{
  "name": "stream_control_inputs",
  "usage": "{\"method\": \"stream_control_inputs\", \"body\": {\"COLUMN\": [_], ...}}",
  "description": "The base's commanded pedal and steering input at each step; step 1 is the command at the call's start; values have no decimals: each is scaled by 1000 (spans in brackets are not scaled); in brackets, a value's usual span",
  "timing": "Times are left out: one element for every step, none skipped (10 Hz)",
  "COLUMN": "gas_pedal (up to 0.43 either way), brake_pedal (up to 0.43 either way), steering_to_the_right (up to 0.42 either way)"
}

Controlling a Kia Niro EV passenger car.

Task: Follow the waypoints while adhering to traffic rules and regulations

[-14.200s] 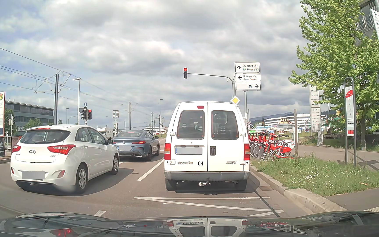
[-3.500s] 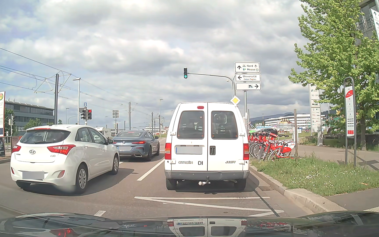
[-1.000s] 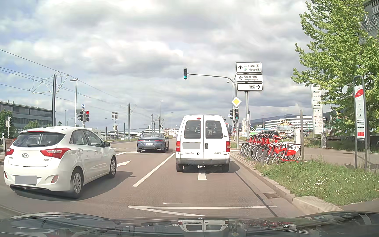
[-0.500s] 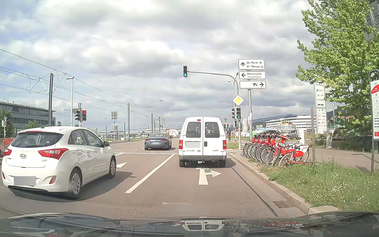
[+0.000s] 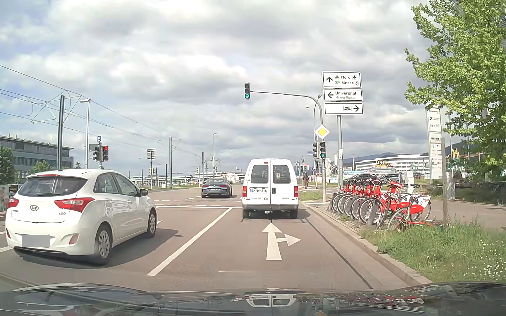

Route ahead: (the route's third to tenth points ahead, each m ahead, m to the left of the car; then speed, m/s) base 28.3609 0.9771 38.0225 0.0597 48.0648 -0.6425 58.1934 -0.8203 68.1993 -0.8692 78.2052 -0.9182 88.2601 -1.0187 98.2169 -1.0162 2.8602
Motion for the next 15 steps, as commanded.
{"method": "stream_control_inputs", "body": {"gas_pedal": [228, 228, 228, 228, 228, 228, 228, 228, 228, 228, 228, 228, 228, 220, 220], "brake_pedal": [0, 0, 0, 0, 0, 0, 0, 0, 0, 0, 0, 0, 0, 0, 0], "steering_to_the_right": [-7, -6, -5, -4, -3, -2, 0, 2, 2, 3, 3, 2, 2, 3, 3]}}
